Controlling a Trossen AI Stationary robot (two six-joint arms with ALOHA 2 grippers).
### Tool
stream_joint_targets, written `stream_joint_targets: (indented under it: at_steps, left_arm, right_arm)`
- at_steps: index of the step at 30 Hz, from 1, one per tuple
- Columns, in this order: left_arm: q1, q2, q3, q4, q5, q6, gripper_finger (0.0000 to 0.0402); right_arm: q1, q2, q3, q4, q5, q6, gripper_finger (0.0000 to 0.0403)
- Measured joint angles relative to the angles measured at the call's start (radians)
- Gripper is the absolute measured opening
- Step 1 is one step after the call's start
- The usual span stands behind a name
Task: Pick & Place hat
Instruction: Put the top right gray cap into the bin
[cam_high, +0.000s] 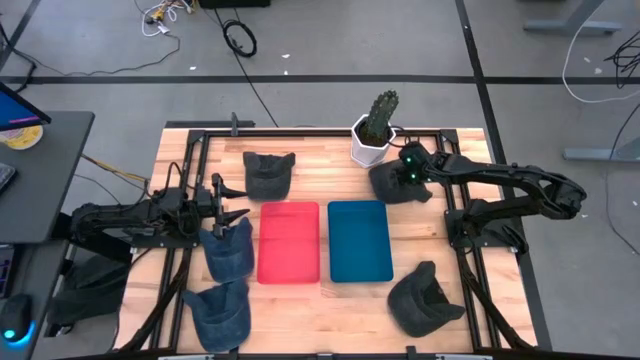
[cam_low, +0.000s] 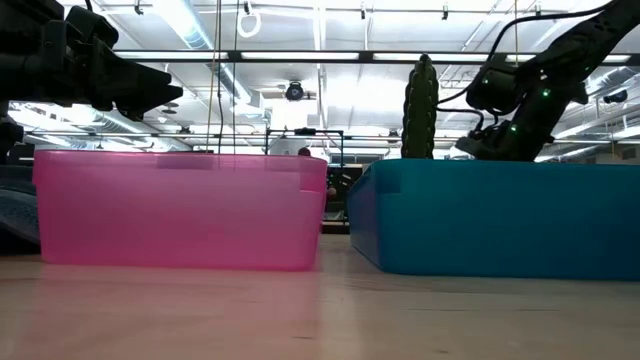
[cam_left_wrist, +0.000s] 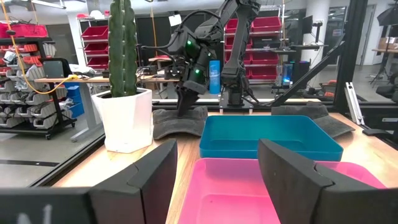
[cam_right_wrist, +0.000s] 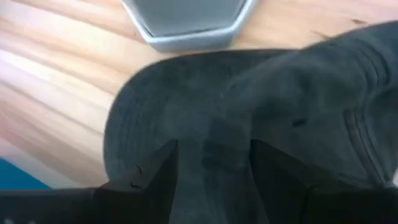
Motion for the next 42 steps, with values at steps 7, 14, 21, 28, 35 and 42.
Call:
stream_joint_targets:
  at_steps: [7, 14, 21, 28, 35, 42]
  left_arm:
    - [0.000, 0.000, 0.000, 0.000, 0.000, 0.000, 0.0227]
    - [0.000, 0.000, 0.000, 0.000, 0.000, 0.000, 0.0227]
    - [0.000, 0.000, 0.000, 0.000, 0.000, 0.000, 0.0227]
    - [0.000, 0.000, 0.000, 0.000, 0.000, 0.000, 0.0227]
    - [0.000, 0.000, 0.000, 0.000, 0.000, 0.000, 0.0227]
    - [0.000, 0.000, 0.000, 0.000, 0.000, 0.000, 0.0227]
  right_arm:
    - [0.000, 0.000, 0.000, -0.096, 0.000, -0.020, 0.0201]
    - [0.001, 0.000, 0.000, -0.116, -0.003, -0.012, 0.0155]
    - [0.000, -0.001, 0.001, -0.117, -0.018, -0.043, 0.0013]
    - [0.000, -0.033, 0.001, -0.143, -0.031, -0.048, 0.0006]
    - [0.000, -0.141, 0.074, -0.295, -0.035, -0.054, 0.0004]
    - [0.002, -0.234, 0.220, -0.505, -0.034, -0.118, 0.0001]
